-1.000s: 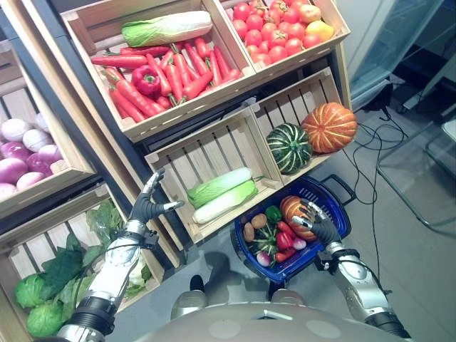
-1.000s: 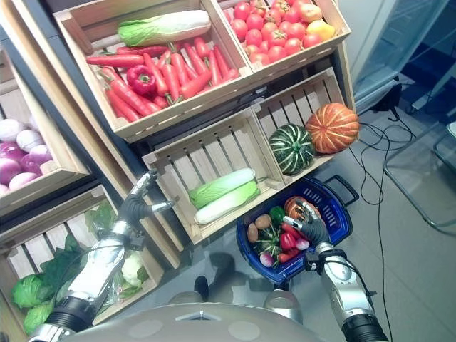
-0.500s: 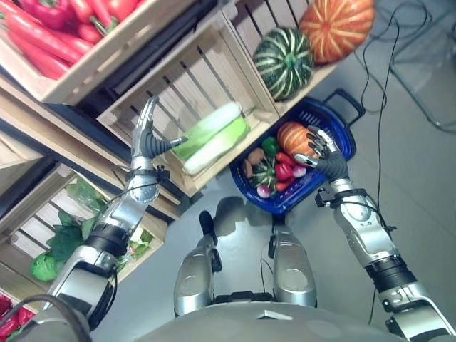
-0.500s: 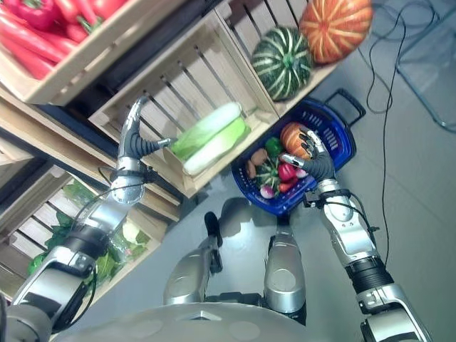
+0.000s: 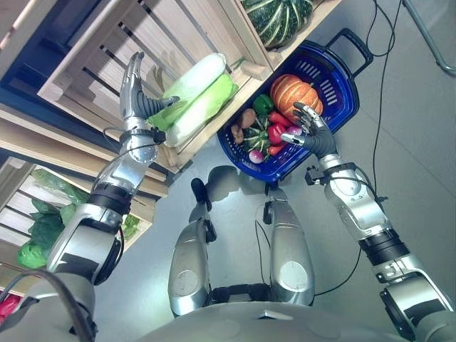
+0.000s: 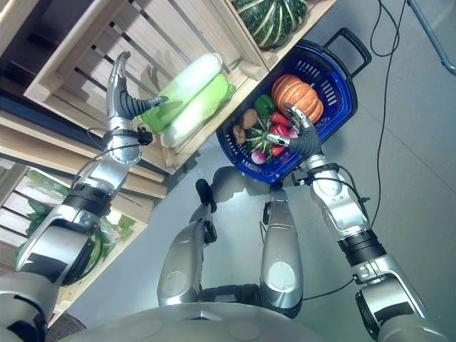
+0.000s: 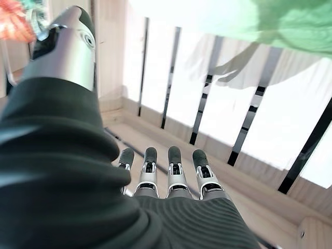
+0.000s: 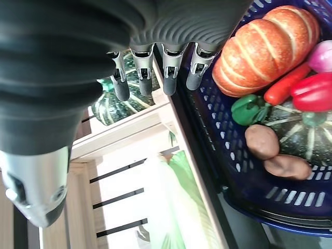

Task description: Pick up fruits and vegetables into the basket

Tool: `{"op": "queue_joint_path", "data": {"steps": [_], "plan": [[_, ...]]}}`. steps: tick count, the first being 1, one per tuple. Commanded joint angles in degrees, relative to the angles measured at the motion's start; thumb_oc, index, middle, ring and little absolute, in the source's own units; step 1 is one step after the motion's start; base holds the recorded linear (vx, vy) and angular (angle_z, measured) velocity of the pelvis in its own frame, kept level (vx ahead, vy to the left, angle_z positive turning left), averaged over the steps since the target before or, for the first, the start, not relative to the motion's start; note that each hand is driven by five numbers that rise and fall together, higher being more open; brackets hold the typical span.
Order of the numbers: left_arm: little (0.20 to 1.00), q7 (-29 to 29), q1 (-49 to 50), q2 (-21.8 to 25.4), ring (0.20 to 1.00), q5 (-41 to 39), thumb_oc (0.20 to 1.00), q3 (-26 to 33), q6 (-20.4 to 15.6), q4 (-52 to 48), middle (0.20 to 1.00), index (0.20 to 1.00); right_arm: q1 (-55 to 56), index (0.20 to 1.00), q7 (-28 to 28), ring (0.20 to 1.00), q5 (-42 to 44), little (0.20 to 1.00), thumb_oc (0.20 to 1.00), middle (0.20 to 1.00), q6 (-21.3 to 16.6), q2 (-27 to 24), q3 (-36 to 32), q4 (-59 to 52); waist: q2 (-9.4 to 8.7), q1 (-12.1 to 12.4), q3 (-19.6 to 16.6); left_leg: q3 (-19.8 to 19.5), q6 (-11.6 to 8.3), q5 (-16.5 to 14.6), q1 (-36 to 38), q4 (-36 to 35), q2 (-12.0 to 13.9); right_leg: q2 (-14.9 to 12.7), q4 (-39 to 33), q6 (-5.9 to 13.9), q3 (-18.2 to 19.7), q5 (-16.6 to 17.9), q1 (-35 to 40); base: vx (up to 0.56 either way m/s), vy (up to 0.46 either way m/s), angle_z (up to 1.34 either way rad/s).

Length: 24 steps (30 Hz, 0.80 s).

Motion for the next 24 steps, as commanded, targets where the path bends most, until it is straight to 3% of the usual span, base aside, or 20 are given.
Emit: {"op": "queue_joint_path", "data": {"steps": [1,14,24], "plan": [[1.000,1.54,-3.21,4.14,1.000,-0.03,1.000,1.48,1.59,1.98,1.000,1.000,0.54,1.000,-0.84,1.000,0.99,1.000,1.000,1.000,-0.11,-0.71,-0.06,-6.15,-2.87,-1.77,-0.78,0.56,-0.66,-3.61,-6.34,9.48,0.39,0.72,7.76,0.84,-0.76,-5.03,-2.70,0.04,0.051,-0.03],[1.000,-5.54,-11.30,6.95,1.000,-11.30,1.000,0.75,7.29,12.63,1.000,1.000,1.62,1.000,-0.39,1.000,2.96,1.000,1.000,1.000,3.22,-2.98,-1.39,-7.49,-1.88,-5.78,-0.78,2.67,-1.44,-3.77,-13.62,13.38,1.36,1.88,11.62,0.16,2.43,-5.88,-11.37,0.05,0.053,-0.03],[1.000,-11.19,-15.45,8.25,1.000,-18.20,1.000,-0.40,10.44,17.68,1.000,1.000,1.76,1.000,-0.22,1.000,4.11,1.000,1.000,1.000,3.09,-3.53,-1.28,-7.04,-2.28,-7.47,-0.78,3.50,-1.54,-4.93,-17.44,16.78,2.27,2.80,14.38,-0.32,3.88,-6.84,-15.47,0.04,0.012,-0.05]]}}
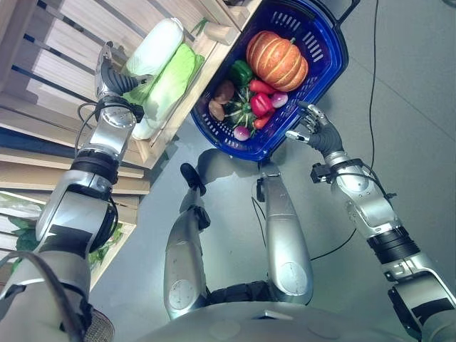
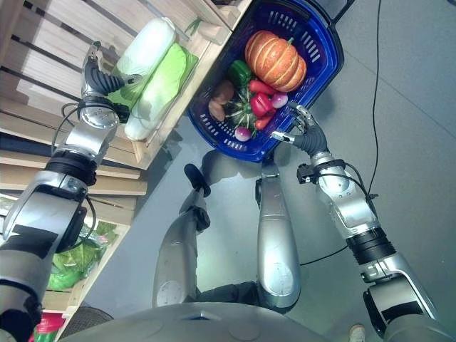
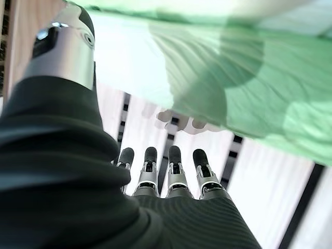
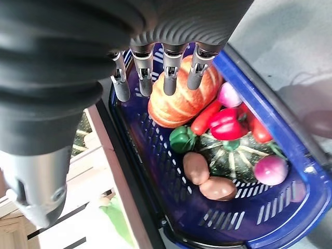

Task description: Pick up fruits and vegetables into the basket

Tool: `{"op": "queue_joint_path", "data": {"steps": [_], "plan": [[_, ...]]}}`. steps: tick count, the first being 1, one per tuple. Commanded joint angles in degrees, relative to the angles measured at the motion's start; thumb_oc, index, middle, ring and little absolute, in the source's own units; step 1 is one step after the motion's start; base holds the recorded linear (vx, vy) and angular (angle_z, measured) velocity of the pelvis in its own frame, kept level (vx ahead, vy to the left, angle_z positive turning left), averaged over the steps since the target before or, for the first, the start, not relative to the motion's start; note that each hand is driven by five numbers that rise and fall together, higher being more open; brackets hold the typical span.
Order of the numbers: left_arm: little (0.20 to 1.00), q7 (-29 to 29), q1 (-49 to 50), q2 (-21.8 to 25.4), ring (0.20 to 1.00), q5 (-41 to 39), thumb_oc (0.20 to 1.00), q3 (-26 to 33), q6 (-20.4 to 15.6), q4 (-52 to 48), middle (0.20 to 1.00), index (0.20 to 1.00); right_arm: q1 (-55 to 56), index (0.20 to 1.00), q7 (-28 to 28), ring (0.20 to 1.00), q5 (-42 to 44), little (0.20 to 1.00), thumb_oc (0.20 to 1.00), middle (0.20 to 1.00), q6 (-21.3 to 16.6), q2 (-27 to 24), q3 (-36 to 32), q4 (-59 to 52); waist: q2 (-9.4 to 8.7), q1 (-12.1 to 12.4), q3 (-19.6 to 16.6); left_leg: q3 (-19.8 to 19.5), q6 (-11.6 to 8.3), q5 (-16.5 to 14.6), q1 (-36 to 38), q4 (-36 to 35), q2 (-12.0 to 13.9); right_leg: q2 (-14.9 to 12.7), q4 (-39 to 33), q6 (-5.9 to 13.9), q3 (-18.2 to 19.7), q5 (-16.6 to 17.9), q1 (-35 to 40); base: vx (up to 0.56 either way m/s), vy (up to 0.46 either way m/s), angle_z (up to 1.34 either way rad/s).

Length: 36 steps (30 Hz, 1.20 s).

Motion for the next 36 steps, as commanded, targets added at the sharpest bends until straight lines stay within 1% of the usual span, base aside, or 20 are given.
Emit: {"op": "queue_joint_path", "data": {"steps": [1,3,5,6,8,9,10,11,15,17,18,23,24,26,29,32,33,34,35,36], "plan": [[1.000,-1.65,-0.81,4.55,1.000,-2.27,1.000,0.87,-0.25,2.70,1.000,1.000,1.24,1.000,-0.41,1.000,1.62,1.000,1.000,1.000,-1.28,0.09,-0.71,-4.52,-2.14,-1.48,-0.88,1.18,-1.06,-3.44,-5.88,10.23,1.50,2.64,5.09,0.96,0.03,-4.32,-0.54,0.02,-0.006,-0.05],[1.000,-2.86,-0.91,4.32,1.000,-2.97,1.000,0.63,0.17,2.89,1.000,1.000,1.19,1.000,-0.53,1.000,1.53,1.000,1.000,1.000,-1.12,0.22,-0.57,-4.34,-2.18,-1.60,-0.88,1.30,-1.06,-3.61,-6.38,10.71,1.65,2.72,5.46,0.91,0.14,-4.40,-1.07,0.03,-0.003,-0.06],[1.000,-3.59,-0.95,4.07,1.000,-2.81,1.000,0.22,1.49,3.15,1.000,1.000,1.05,1.000,-0.52,1.000,1.58,1.000,1.000,1.000,-0.88,0.24,-0.57,-4.13,-2.15,-1.71,-0.88,1.29,-1.10,-3.73,-6.54,10.92,1.66,2.75,5.60,0.95,0.31,-4.45,-1.28,0.07,0.008,-0.06],[1.000,-4.01,-0.55,3.90,1.000,-2.12,1.000,-0.29,2.05,3.68,1.000,1.000,1.24,1.000,-0.61,1.000,1.57,1.000,1.000,1.000,-0.68,0.31,-0.44,-3.90,-2.20,-1.81,-0.88,0.71,-1.73,-5.45,-5.69,11.67,1.64,2.75,6.34,1.36,0.53,-6.25,-0.31,0.09,0.012,-0.07],[1.000,-3.72,-0.66,3.87,1.000,-0.48,1.000,-0.77,2.98,4.26,1.000,1.000,0.94,1.000,-0.78,1.000,1.50,1.000,1.000,1.000,-0.50,0.34,-0.39,-3.67,-2.21,-1.88,-0.88,0.78,-1.79,-5.50,-5.93,11.87,1.67,2.80,6.48,1.34,0.61,-6.26,-0.55,0.02,0.005,-0.04],[1.000,-3.67,-1.12,4.02,1.000,-0.01,1.000,-1.04,5.21,5.66,1.000,1.000,0.30,1.000,-0.89,1.000,1.78,1.000,1.000,1.000,-0.28,0.11,-0.43,-3.59,-2.20,-2.00,-0.88,1.50,-1.24,-3.95,-7.20,11.63,1.86,2.87,6.19,0.90,0.58,-4.62,-2.01,-0.04,0.000,-0.02],[1.000,-3.65,-1.23,4.03,1.000,0.42,1.000,-1.30,6.20,6.48,1.000,1.000,0.18,1.000,-1.11,1.000,1.95,1.000,1.000,1.000,-0.21,0.03,-0.28,-3.51,-2.25,-2.08,-0.88,1.53,-1.27,-4.00,-7.35,11.75,1.92,2.90,6.26,0.90,0.65,-4.66,-2.16,0.00,0.000,0.00],[1.000,-5.75,-1.20,4.02,1.000,0.82,1.000,-1.82,9.08,8.79,1.000,1.000,0.39,1.000,-1.31,1.000,2.10,1.000,1.000,1.000,0.12,-0.02,-0.12,-3.34,-2.34,-2.28,-0.88,0.92,-1.90,-5.64,-6.43,12.35,1.92,2.85,6.83,1.33,0.88,-6.37,-1.16,0.08,0.015,-0.02],[1.000,-9.70,-1.25,4.12,1.000,3.82,1.000,-3.70,15.10,12.91,1.000,1.000,-0.07,1.000,-1.45,1.000,2.62,1.000,1.000,1.000,0.61,-0.25,0.29,-3.27,-2.51,-2.74,-0.88,1.00,-2.00,-5.78,-6.98,12.89,2.00,3.03,6.97,1.26,1.18,-6.31,-1.68,0.02,0.005,-0.01],[1.000,-9.63,-1.15,3.85,1.000,5.79,1.000,-4.22,17.03,14.32,1.000,1.000,-0.48,1.000,-1.64,1.000,2.84,1.000,1.000,1.000,1.02,-0.25,0.59,-3.27,-2.60,-2.89,-0.88,1.12,-2.03,-5.83,-7.10,13.09,2.15,3.09,7.02,1.21,1.32,-6.33,-1.79,0.00,0.000,0.00],[1.000,-9.81,-1.23,3.71,1.000,5.74,1.000,-4.60,18.84,15.15,1.000,1.000,-0.76,1.000,-1.78,1.000,3.02,1.000,1.000,1.000,1.06,-0.25,0.83,-3.09,-2.66,-2.94,-0.88,1.18,-2.04,-5.85,-7.20,13.21,2.20,3.10,7.04,1.20,1.36,-6.33,-1.84,0.00,0.000,0.00],[1.000,-13.14,-1.24,2.88,1.000,6.03,1.000,-4.89,24.05,19.02,1.000,1.000,-2.04,1.000,-2.58,1.000,3.46,1.000,1.000,1.000,1.67,-0.15,1.76,-2.89,-2.84,-3.08,-0.88,1.26,-2.26,-5.71,-7.55,13.27,2.37,3.16,6.97,1.15,1.44,-6.25,-2.15,0.00,0.000,0.00],[1.000,-14.59,-1.05,2.54,1.000,6.27,1.000,-4.88,25.49,20.18,1.000,1.000,-2.40,1.000,-2.77,1.000,3.61,1.000,1.000,1.000,2.03,-0.13,1.90,-2.83,-2.86,-3.13,-0.88,1.18,-2.30,-5.68,-7.72,13.35,2.39,3.17,7.01,1.10,1.52,-6.24,-2.31,0.00,0.016,-0.04],[1.000,-15.98,-0.51,2.12,1.000,6.15,1.000,-4.64,27.06,21.24,1.000,1.000,-2.56,1.000,-3.04,1.000,3.53,1.000,1.000,1.000,2.41,0.03,2.08,-2.81,-2.76,-3.17,-0.88,1.15,-2.35,-5.72,-7.95,13.54,2.40,3.20,7.11,1.00,1.63,-6.29,-2.49,0.01,0.020,-0.06],[1.000,-15.83,-0.10,1.97,1.000,4.90,1.000,-4.28,28.21,21.85,1.000,1.000,-2.77,1.000,-3.49,1.000,3.84,1.000,1.000,1.000,2.78,0.14,2.39,-2.88,-2.71,-3.14,-0.88,1.14,-2.32,-5.77,-8.39,13.77,2.48,3.23,7.27,0.93,1.75,-6.39,-2.83,0.01,0.012,-0.06],[1.000,-16.44,-0.09,1.94,1.000,4.48,1.000,-4.22,28.12,22.41,1.000,1.000,-2.83,1.000,-3.42,1.000,3.64,1.000,1.000,1.000,2.79,0.13,2.56,-2.94,-2.68,-3.18,-0.88,1.13,-2.35,-5.75,-8.67,13.87,2.52,3.28,7.31,0.85,1.82,-6.40,-3.05,0.00,0.000,0.00],[1.000,-16.56,0.02,1.84,1.000,3.91,1.000,-4.21,27.46,22.27,1.000,1.000,-2.81,1.000,-3.42,1.000,3.62,1.000,1.000,1.000,2.87,0.12,2.62,-3.13,-2.67,-3.23,-0.88,1.11,-2.34,-5.75,-8.67,13.84,2.51,3.31,7.27,0.81,1.89,-6.39,-3.04,0.01,0.016,-0.03],[0.511,-16.79,0.16,1.82,0.511,3.32,0.511,-4.08,26.72,22.03,0.511,0.511,-2.70,1.000,-3.43,1.000,3.59,1.000,1.000,1.000,3.00,0.06,2.61,-3.46,-2.69,-3.24,-0.88,1.10,-2.29,-5.77,-8.70,13.90,2.50,3.36,7.35,0.76,1.95,-6.43,-3.09,0.01,0.025,-0.04],[0.200,-16.54,0.29,1.80,0.200,2.11,0.200,-4.00,25.57,21.56,0.200,0.200,-2.74,1.000,-3.41,1.000,3.50,1.000,1.000,1.000,3.09,0.03,2.63,-3.70,-2.67,-3.28,-0.88,1.00,-2.27,-5.80,-8.81,13.98,2.41,3.46,7.44,0.72,2.12,-6.47,-3.17,0.01,0.023,-0.04],[0.200,-16.55,0.37,1.84,0.200,1.26,0.200,-3.84,24.65,21.12,0.200,0.200,-2.65,1.000,-3.36,1.000,3.50,1.000,1.000,1.000,2.99,-0.02,2.62,-3.76,-2.66,-3.28,-0.88,0.96,-2.22,-5.84,-8.79,14.03,2.39,3.50,7.54,0.68,2.19,-6.52,-3.19,0.02,0.026,-0.04]]}}
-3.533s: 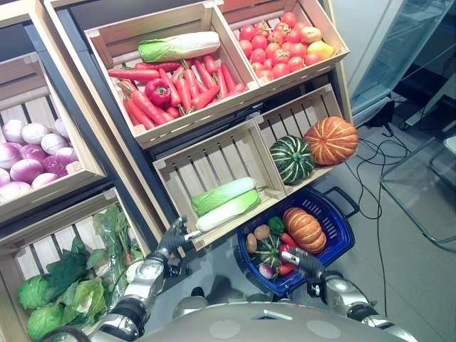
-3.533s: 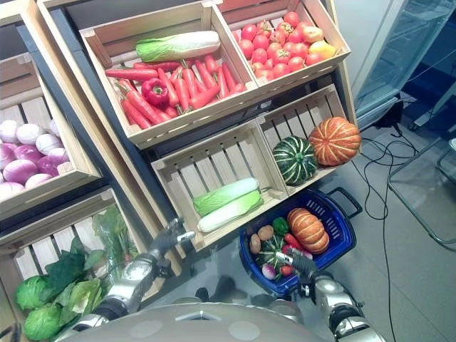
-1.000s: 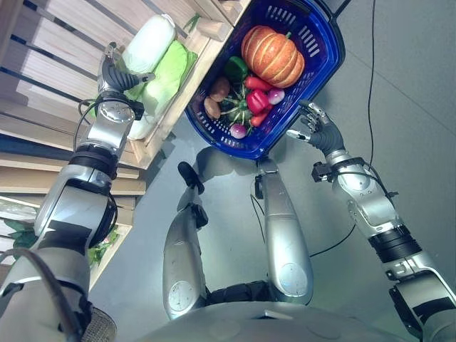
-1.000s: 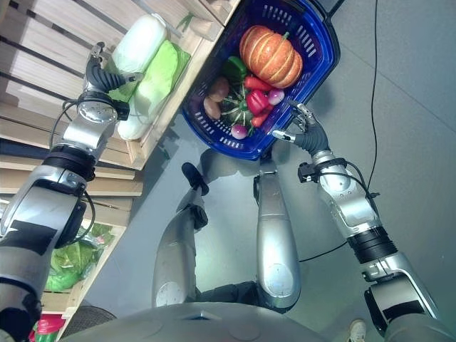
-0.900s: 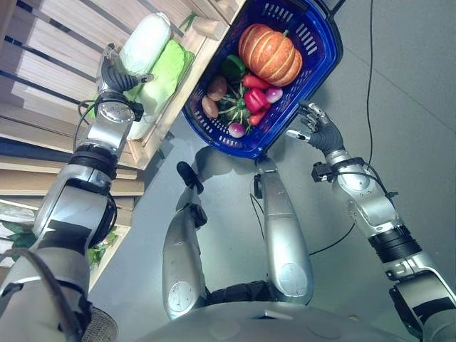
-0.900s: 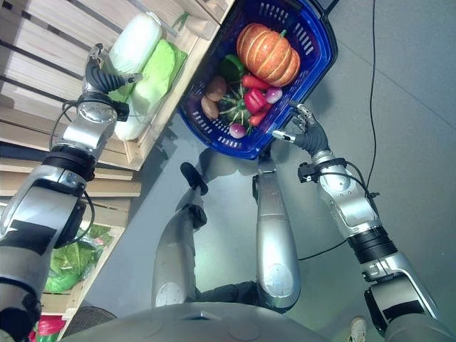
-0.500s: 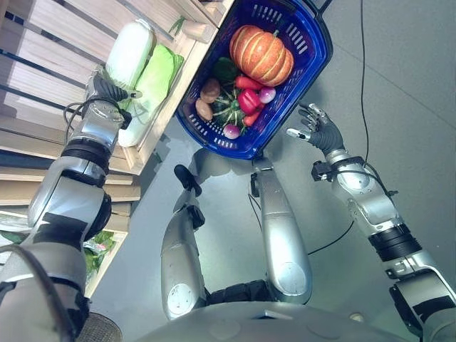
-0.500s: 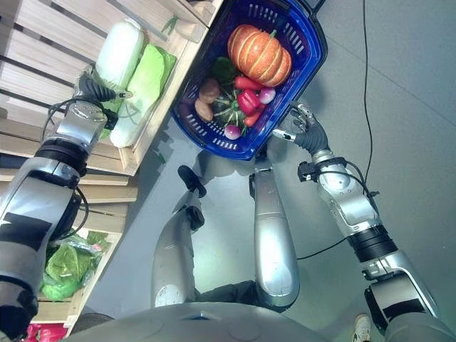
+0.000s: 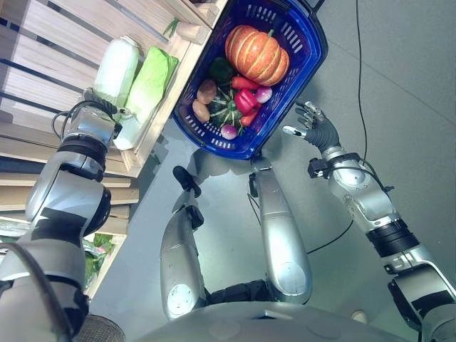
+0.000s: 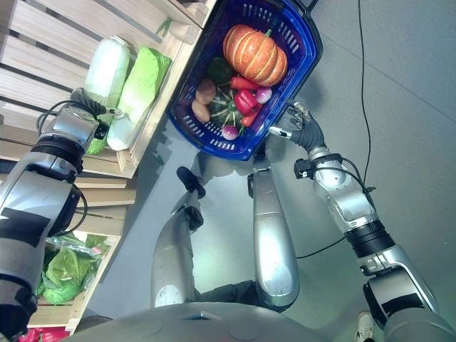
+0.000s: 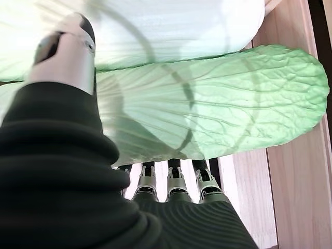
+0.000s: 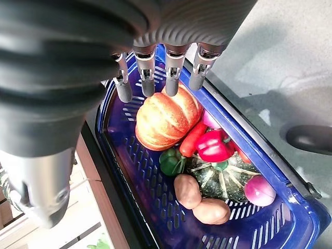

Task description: Pick up fruits and vegetables into the basket

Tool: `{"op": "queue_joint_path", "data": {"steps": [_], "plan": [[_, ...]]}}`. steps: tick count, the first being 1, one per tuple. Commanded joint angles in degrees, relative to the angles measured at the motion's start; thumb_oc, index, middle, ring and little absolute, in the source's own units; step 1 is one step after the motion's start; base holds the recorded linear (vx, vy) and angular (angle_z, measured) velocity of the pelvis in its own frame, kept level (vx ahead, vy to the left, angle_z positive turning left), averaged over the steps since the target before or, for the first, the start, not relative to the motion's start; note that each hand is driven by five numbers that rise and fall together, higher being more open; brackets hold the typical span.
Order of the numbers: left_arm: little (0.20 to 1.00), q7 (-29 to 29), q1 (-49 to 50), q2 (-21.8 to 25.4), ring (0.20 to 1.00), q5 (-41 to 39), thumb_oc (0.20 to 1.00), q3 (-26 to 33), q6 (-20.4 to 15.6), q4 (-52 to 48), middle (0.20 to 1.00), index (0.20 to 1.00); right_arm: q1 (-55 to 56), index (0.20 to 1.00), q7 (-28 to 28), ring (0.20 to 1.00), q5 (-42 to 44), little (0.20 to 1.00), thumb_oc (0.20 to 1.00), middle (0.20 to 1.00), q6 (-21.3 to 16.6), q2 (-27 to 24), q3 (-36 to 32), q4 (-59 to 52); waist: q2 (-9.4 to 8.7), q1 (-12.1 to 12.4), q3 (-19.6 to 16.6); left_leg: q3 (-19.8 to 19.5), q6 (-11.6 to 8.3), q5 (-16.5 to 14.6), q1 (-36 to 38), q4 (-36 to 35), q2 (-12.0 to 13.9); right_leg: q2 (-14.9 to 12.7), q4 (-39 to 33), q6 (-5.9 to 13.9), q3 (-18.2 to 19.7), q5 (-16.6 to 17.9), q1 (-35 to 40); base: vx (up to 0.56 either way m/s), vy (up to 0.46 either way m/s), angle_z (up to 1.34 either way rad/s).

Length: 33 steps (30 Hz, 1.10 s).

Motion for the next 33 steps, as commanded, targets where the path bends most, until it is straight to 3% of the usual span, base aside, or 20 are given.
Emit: {"op": "queue_joint_path", "data": {"steps": [1,9,14,16,17,19,25,33], "plan": [[0.200,-3.68,6.74,-0.06,0.200,-5.76,0.200,1.95,-0.31,3.96,0.200,0.200,0.97,1.000,-0.52,1.000,1.27,1.000,1.000,1.000,-1.33,0.22,0.36,-3.91,-2.60,-0.75,-0.86,-0.36,-0.92,-3.40,-6.60,9.49,0.40,1.67,4.13,1.41,0.13,-5.06,0.10,0.02,0.020,-0.04],[0.200,-1.92,8.81,-2.07,0.200,-25.49,0.200,7.55,-9.43,-3.61,0.200,0.200,2.05,1.000,-0.36,1.000,-0.23,1.000,1.000,1.000,-1.96,0.89,-0.99,-5.67,-2.21,-0.31,-0.86,-0.29,-0.47,-3.71,-5.41,9.18,0.28,1.40,4.32,1.54,-0.05,-5.61,1.11,0.00,0.002,0.00],[0.200,1.33,11.68,-3.09,0.200,-31.53,0.200,10.30,-14.80,-11.06,0.200,0.200,3.11,1.000,0.23,1.000,-1.01,1.000,1.000,1.000,-4.01,1.53,-2.39,-7.82,-2.04,0.59,-0.86,-0.57,-0.12,-3.84,-4.02,8.76,-0.01,0.98,4.08,1.69,-0.60,-5.81,2.65,0.01,-0.006,0.03],[0.200,2.75,13.01,-3.43,0.200,-32.23,0.200,11.53,-17.60,-14.01,0.200,0.200,2.97,1.000,0.64,1.000,-2.11,1.000,1.000,1.000,-5.42,1.92,-3.19,-9.06,-1.97,1.18,-0.86,-0.11,0.58,-2.04,-4.37,7.61,-0.14,0.84,2.96,1.39,-1.12,-3.95,2.34,-0.03,-0.041,0.08],[0.200,3.45,14.34,-3.75,0.200,-31.97,0.200,11.87,-18.72,-15.93,0.200,0.200,3.48,1.000,0.85,1.000,-2.61,1.000,1.000,1.000,-6.12,2.01,-3.44,-10.01,-1.98,1.55,-0.86,-0.91,0.13,-3.62,-2.81,7.81,-0.38,0.68,3.26,1.82,-1.28,-5.59,4.09,0.00,-0.045,0.11],[0.200,4.31,16.50,-4.10,0.200,-31.01,0.200,12.53,-21.35,-19.56,0.200,0.200,3.08,1.000,0.95,1.000,-3.63,1.000,1.000,1.000,-7.01,2.07,-4.08,-12.13,-1.90,2.37,-0.86,-0.74,0.83,-1.93,-2.74,6.79,-0.58,0.36,2.02,1.52,-1.93,-3.72,4.37,-0.03,-0.047,0.14],[0.200,3.60,21.41,-4.83,0.200,-30.48,0.200,13.84,-27.86,-28.44,0.200,0.200,0.65,1.000,1.60,1.000,-4.94,1.000,1.000,1.000,-8.82,2.31,-4.78,-15.66,-1.61,4.90,-0.86,-1.76,1.19,-2.18,-0.31,5.89,-1.09,-0.63,0.97,1.79,-3.56,-3.69,7.58,-0.01,-0.041,0.05],[0.200,6.86,23.92,-4.37,0.200,-22.98,0.200,15.38,-32.49,-38.23,0.200,0.200,-4.12,1.000,4.27,1.000,-2.29,1.000,1.000,1.000,-7.64,4.17,-3.90,-18.87,-1.90,8.18,-0.86,-3.35,1.54,-2.81,1.56,5.96,-1.49,-1.76,0.05,2.08,-5.40,-3.45,10.93,-0.01,-0.062,0.12]]}}
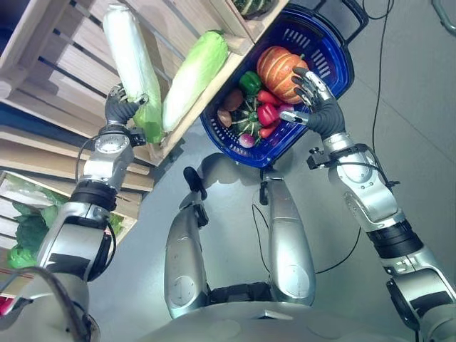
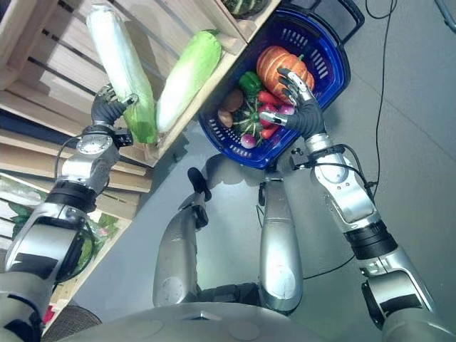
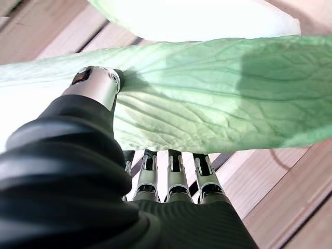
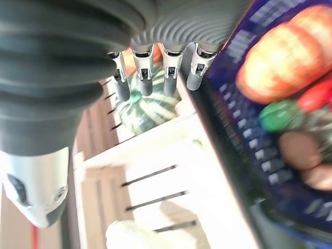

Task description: Pick up fruits and vegetables into the basket

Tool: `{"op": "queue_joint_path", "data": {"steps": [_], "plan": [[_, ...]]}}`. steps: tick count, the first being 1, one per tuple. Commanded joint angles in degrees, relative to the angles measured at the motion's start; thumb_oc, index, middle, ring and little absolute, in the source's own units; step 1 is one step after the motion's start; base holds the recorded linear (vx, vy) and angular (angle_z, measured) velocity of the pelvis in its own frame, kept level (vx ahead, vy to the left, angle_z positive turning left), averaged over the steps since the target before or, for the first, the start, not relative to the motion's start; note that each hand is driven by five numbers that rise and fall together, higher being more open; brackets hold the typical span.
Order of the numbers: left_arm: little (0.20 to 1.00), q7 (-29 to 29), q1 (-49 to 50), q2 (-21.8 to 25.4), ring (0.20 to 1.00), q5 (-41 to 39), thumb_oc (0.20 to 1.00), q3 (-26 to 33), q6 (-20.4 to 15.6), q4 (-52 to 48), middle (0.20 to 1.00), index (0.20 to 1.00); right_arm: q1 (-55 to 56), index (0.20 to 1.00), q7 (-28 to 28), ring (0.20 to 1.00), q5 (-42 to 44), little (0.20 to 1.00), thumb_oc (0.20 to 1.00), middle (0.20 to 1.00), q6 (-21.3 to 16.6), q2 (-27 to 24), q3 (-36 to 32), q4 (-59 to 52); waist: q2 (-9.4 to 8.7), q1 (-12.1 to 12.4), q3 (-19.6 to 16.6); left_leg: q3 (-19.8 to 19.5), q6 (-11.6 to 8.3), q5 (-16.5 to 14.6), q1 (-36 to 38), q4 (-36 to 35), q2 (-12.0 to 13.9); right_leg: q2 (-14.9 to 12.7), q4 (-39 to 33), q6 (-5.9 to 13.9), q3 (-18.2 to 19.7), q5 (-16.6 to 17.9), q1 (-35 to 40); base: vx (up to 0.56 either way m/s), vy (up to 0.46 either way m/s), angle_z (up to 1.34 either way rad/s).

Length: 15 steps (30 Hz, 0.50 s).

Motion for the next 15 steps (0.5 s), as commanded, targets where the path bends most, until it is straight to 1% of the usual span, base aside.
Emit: {"op": "queue_joint_path", "data": {"steps": [1,4,5,7,8,9,11,13,14,15], "plan": [[0.200,2.14,-0.02,-0.36,0.200,5.86,0.200,1.89,-6.12,-7.09,0.200,0.200,-2.13,1.000,1.99,1.000,1.64,1.000,1.000,1.000,-2.40,1.59,-1.04,-6.62,-1.67,0.45,-0.98,0.73,1.10,-2.36,-1.21,4.14,-1.35,-0.27,0.03,2.42,-1.20,-2.95,4.15,-0.01,-0.064,0.11],[0.200,5.54,-0.03,0.56,0.200,11.74,0.200,2.67,-6.94,-10.83,0.200,0.200,-4.33,1.000,1.89,1.000,1.44,1.000,1.000,1.000,-1.77,1.98,-0.81,-7.80,-1.75,1.76,-0.98,0.18,1.23,-2.35,-0.39,3.93,-1.54,-0.45,-0.33,2.47,-1.85,-2.87,5.38,-0.01,-0.060,0.14],[0.200,5.72,-0.04,0.77,0.200,12.79,0.200,2.67,-7.19,-11.15,0.200,0.200,-4.63,1.000,1.75,1.000,1.55,1.000,1.000,1.000,-1.43,2.14,-0.82,-7.89,-1.76,1.91,-0.98,0.10,1.24,-2.36,-0.26,3.90,-1.58,-0.50,-0.42,2.49,-1.93,-2.83,5.59,-0.01,-0.062,0.13],[0.200,7.02,-0.36,1.45,0.200,18.07,0.200,2.97,-8.23,-13.24,0.200,0.200,-6.52,1.000,1.27,1.000,4.06,1.000,1.000,1.000,-0.03,2.97,-0.71,-8.21,-1.84,2.87,-0.98,-0.26,1.33,-2.45,0.27,3.82,-1.79,-0.73,-0.78,2.52,-2.44,-2.77,6.49,-0.01,-0.067,0.11],[0.200,7.34,-0.62,2.01,0.200,21.25,0.200,2.98,-8.57,-14.32,0.200,0.200,-7.24,1.000,1.07,1.000,5.34,1.000,1.000,1.000,0.32,3.46,-0.64,-8.22,-1.87,3.32,-0.98,-0.47,1.35,-2.50,0.49,3.83,-1.87,-0.85,-0.85,2.54,-2.64,-2.75,6.88,-0.01,-0.049,0.07],[0.200,7.39,-0.61,2.08,0.200,21.48,0.200,2.99,-8.56,-14.51,0.200,0.200,-7.33,1.000,1.05,1.000,5.53,1.000,1.000,1.000,0.31,3.53,-0.63,-8.21,-1.88,3.36,-0.98,-0.51,1.35,-2.50,0.52,3.83,-1.88,-0.87,-0.86,2.54,-2.68,-2.75,6.94,-0.01,-0.063,0.03],[0.200,7.82,-1.17,2.99,0.200,27.60,0.200,2.35,-9.07,-16.85,0.200,0.200,-8.72,1.000,0.49,1.000,7.77,1.000,1.000,1.000,1.51,5.07,-0.23,-8.54,-2.00,4.33,-0.98,-1.07,1.45,-2.74,1.20,3.92,-2.13,-1.08,-0.90,2.59,-3.19,-2.78,7.96,0.00,-0.061,0.07],[0.200,8.07,-1.21,3.21,0.200,30.37,0.200,2.23,-9.60,-17.86,0.200,0.200,-9.20,1.000,0.33,1.000,9.64,1.000,1.000,1.000,2.09,5.60,-0.07,-8.86,-2.07,4.68,-0.98,-1.26,1.49,-2.80,1.46,3.92,-2.25,-1.18,-0.97,2.61,-3.40,-2.74,8.33,0.00,-0.041,0.14],[0.200,8.33,-1.41,3.70,0.200,33.48,0.200,1.91,-9.73,-19.56,0.200,0.200,-9.60,1.000,-0.44,1.000,11.98,1.000,1.000,1.000,2.87,6.62,0.28,-9.10,-2.16,5.13,-0.98,-1.44,1.54,-2.89,1.92,3.86,-2.38,-1.32,-1.18,2.61,-3.69,-2.71,8.97,0.00,-0.037,0.10],[0.200,8.45,-1.38,3.71,0.200,34.09,0.200,1.88,-9.93,-19.70,0.200,0.200,-9.67,1.000,-0.43,1.000,12.34,1.000,1.000,1.000,2.93,6.75,0.32,-9.12,-2.18,5.18,-0.98,-1.46,1.55,-2.89,1.96,3.85,-2.39,-1.34,-1.21,2.62,-3.72,-2.69,9.04,0.00,-0.034,0.06]]}}
